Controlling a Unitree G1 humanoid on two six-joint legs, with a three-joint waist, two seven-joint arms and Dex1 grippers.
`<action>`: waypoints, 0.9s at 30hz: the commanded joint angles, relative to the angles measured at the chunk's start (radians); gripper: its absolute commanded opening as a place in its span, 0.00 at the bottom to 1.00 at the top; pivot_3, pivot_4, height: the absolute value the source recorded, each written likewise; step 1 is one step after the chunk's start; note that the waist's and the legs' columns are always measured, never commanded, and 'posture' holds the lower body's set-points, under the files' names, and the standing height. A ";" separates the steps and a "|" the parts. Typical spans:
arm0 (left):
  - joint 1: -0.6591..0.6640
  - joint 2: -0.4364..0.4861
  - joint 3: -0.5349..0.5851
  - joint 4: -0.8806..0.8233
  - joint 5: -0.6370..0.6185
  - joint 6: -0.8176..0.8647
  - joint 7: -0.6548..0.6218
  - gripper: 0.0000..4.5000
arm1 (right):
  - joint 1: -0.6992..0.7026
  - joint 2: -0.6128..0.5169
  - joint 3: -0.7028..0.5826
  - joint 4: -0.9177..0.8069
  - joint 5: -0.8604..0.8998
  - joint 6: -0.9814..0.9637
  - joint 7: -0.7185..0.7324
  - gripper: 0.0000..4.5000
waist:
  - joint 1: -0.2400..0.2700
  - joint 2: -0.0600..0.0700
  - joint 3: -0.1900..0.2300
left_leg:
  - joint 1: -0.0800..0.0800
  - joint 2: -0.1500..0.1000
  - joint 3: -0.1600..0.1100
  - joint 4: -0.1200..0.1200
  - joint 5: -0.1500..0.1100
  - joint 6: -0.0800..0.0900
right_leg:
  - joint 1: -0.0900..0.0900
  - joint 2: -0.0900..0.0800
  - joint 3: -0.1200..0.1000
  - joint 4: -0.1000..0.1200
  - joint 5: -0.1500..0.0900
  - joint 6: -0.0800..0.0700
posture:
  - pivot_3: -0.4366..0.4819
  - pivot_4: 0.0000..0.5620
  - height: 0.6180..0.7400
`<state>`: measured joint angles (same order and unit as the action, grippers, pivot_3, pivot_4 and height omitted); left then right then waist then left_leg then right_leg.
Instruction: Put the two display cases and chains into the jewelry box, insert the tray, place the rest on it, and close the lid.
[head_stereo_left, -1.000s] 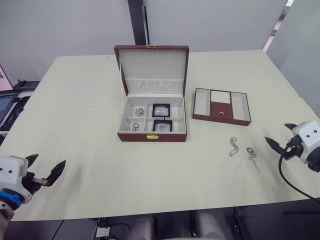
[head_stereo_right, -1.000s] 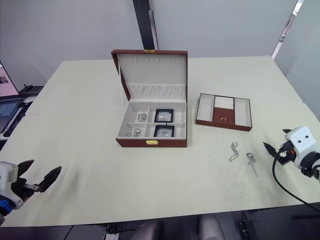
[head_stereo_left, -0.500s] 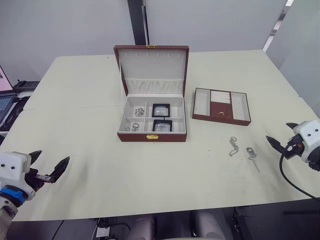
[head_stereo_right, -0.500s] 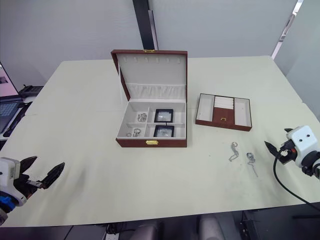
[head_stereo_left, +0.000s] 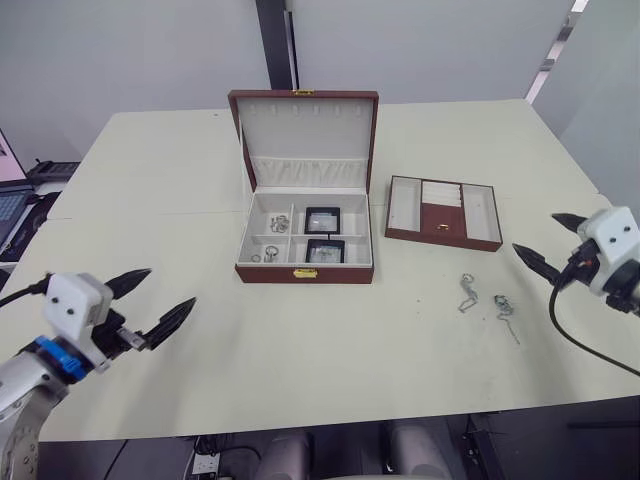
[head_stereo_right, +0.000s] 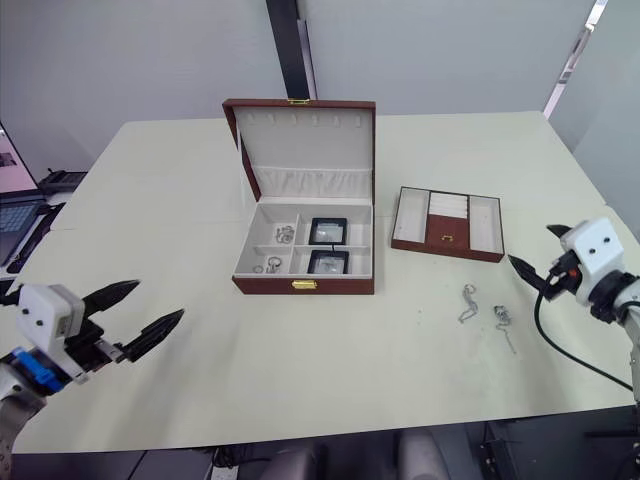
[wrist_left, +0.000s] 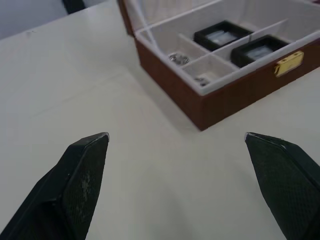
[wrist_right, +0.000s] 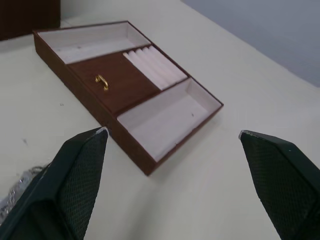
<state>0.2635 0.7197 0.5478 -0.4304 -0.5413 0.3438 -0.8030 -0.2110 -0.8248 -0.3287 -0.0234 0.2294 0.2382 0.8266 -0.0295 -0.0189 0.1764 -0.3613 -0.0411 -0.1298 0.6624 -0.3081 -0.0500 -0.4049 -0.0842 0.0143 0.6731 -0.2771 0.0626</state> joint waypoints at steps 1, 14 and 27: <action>-0.086 0.048 -0.087 -0.123 -0.081 0.080 -0.010 1.00 | -0.085 -0.035 0.087 -0.084 0.024 0.090 0.041 0.99 | 0.000 0.000 0.000 | 0.000 0.000 0.000 0.000 0.000 0.000 | 0.000 0.000 0.000 0.000 0.000 0.000 | 0.48 0.27 1.00; -0.310 0.110 -0.275 -0.231 -0.174 0.235 -0.006 1.00 | -0.404 -0.090 0.443 0.191 -0.222 0.125 0.145 0.87 | -0.003 0.000 0.000 | -0.001 -0.001 0.000 0.000 0.001 -0.002 | -0.001 0.000 0.000 0.000 0.000 0.000 | 0.48 0.27 1.00; -0.464 0.057 -0.346 -0.273 -0.238 0.303 0.084 1.00 | -0.646 -0.002 0.629 0.607 -0.411 0.032 0.201 0.87 | -0.003 0.000 0.001 | -0.002 -0.001 0.000 0.001 0.002 -0.004 | -0.001 0.000 0.000 -0.001 0.000 0.000 | 0.48 0.27 1.00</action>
<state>-0.1838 0.7784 0.2000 -0.6681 -0.7533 0.6445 -0.7308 -0.8205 -0.8191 0.3038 0.5642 -0.1633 0.2955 1.0285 -0.0321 -0.0191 0.1770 -0.3631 -0.0422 -0.1294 0.6631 -0.3058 -0.0539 -0.4063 -0.0841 0.0145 0.6724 -0.2770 0.0627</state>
